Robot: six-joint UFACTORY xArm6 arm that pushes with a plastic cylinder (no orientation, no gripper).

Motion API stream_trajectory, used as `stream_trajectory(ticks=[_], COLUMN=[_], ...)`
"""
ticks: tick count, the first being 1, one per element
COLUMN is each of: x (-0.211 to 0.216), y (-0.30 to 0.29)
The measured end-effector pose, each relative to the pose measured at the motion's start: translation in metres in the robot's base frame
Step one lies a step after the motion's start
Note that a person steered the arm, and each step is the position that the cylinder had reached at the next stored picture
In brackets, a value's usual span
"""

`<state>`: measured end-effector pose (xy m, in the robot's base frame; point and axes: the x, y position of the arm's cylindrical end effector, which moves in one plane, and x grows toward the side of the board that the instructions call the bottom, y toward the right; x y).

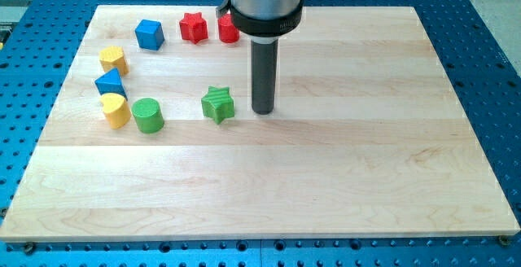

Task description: Push the green star right beside the green circle

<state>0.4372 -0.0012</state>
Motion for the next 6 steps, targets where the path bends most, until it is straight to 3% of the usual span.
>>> stream_trajectory(ticks=[2,3,4,6], x=[-0.017,0.007,0.037,0.043], y=[-0.04,-0.063,-0.042,-0.056])
